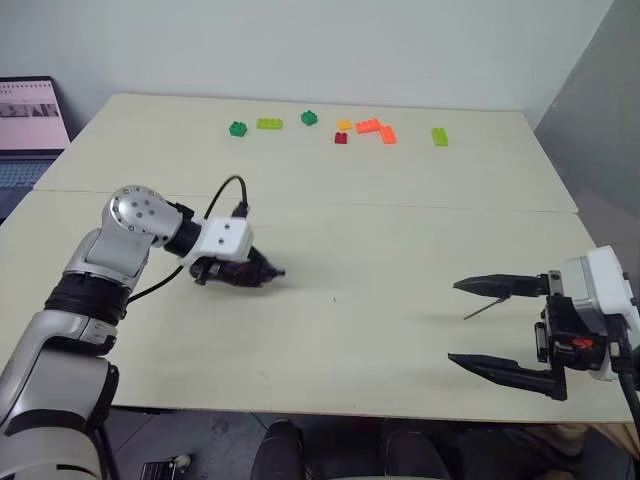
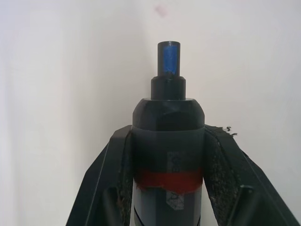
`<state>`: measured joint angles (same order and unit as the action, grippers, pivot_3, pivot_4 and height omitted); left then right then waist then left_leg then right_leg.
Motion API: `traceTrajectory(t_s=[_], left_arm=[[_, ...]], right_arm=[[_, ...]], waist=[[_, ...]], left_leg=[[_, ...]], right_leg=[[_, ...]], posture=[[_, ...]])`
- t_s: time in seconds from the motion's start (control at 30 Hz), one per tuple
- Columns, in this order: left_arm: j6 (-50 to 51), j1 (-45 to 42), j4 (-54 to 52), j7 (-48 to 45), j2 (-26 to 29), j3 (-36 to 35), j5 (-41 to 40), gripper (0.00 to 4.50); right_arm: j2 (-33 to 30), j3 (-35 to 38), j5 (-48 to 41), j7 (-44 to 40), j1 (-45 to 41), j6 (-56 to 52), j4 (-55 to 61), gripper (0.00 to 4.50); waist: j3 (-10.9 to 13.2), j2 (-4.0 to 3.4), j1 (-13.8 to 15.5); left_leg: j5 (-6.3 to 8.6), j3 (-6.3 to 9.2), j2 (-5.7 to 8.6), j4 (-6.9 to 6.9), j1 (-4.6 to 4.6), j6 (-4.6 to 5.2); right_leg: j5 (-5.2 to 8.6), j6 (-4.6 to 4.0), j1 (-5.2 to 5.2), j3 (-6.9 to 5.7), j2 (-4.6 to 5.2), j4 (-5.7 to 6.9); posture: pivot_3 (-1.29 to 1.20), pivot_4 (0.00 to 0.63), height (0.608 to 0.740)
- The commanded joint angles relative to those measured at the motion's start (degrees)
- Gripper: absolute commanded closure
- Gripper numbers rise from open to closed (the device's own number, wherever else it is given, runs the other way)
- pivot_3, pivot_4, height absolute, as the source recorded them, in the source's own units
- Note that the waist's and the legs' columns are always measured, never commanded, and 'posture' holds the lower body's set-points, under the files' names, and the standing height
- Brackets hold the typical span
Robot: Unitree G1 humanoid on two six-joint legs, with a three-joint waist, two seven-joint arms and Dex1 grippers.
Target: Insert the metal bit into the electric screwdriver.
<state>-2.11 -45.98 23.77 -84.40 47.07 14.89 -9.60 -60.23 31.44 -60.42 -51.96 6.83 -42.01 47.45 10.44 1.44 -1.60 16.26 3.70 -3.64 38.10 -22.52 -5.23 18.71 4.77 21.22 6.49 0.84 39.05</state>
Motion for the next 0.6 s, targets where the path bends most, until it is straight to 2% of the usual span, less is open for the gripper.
traceTrajectory(t_s=[0.03,0.13,0.27,0.37,0.6], left_arm=[[10.5,3.0,-9.3,10.4,-4.0,-6.9,-5.0,2.83],[15.6,6.1,-14.1,20.7,-10.1,-10.7,-6.5,2.83],[17.2,8.7,-16.8,32.3,-19.1,-13.8,-7.1,2.83],[17.2,8.7,-17.3,37.4,-23.8,-15.3,-7.6,2.83],[10.0,8.6,-15.8,46.0,-32.6,-15.9,-5.9,2.83]], right_arm=[[-0.3,0.1,-0.9,0.6,-1.3,0.5,-0.2,0.0],[-0.1,-1.1,-1.6,1.4,-2.9,0.4,-1.0,0.0],[0.4,-4.2,-2.9,4.2,-7.1,0.4,-2.0,0.0],[1.2,-6.0,-3.9,6.3,-9.8,0.3,-2.3,0.0],[1.9,-9.3,-2.5,8.2,-12.4,0.6,-2.3,0.0]], waist=[[0.0,0.0,0.0],[0.0,0.0,0.0],[0.0,0.01,0.1],[0.0,0.01,0.2],[0.0,0.01,0.4]], left_leg=[[0.0,0.04,0.0,0.01,-0.02,0.0],[-0.01,0.15,0.0,0.05,-0.01,0.0],[-0.01,0.25,0.02,0.11,-0.05,0.0],[-0.02,0.42,0.04,0.17,-0.15,-0.01],[-0.02,0.68,0.07,0.3,-0.36,-0.02]], right_leg=[[0.0,0.0,0.01,-0.04,0.0,-0.01],[0.0,0.0,-0.03,-0.12,0.0,0.05],[0.0,0.0,-0.09,-0.23,0.02,0.03],[-0.01,0.0,-0.11,-0.42,0.04,0.0],[-0.01,-0.01,-0.09,-0.7,0.06,-0.01]], posture=[[0.0,0.15,0.74],[0.0,0.15,0.74],[0.0,0.15,0.74],[0.0,0.15,0.74],[0.0,0.15,0.74]])
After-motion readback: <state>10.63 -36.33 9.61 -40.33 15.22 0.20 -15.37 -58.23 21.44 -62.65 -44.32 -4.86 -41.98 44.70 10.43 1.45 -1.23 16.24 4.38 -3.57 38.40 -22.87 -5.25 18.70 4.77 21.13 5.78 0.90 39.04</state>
